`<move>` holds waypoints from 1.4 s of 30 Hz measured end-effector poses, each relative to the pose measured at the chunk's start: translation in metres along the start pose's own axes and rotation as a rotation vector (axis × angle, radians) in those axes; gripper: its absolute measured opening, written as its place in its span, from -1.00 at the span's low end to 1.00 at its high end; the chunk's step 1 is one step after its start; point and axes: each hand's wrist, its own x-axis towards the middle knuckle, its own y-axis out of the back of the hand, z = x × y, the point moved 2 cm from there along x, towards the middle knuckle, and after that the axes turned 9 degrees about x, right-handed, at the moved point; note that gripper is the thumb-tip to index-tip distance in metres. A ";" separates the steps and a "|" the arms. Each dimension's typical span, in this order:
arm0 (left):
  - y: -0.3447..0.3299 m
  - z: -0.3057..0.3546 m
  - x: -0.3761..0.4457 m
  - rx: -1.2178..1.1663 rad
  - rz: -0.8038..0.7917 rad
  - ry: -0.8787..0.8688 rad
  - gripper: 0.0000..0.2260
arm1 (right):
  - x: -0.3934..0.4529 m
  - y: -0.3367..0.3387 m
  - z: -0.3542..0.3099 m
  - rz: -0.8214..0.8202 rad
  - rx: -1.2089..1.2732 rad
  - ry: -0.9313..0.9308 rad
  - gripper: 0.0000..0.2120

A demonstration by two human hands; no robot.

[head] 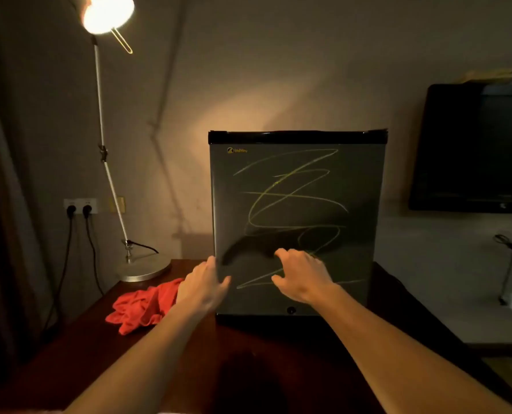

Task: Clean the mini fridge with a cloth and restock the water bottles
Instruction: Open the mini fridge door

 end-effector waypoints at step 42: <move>0.004 -0.006 -0.080 -0.633 0.261 -0.135 -0.62 | -0.128 0.007 -0.018 0.279 0.088 0.099 -0.56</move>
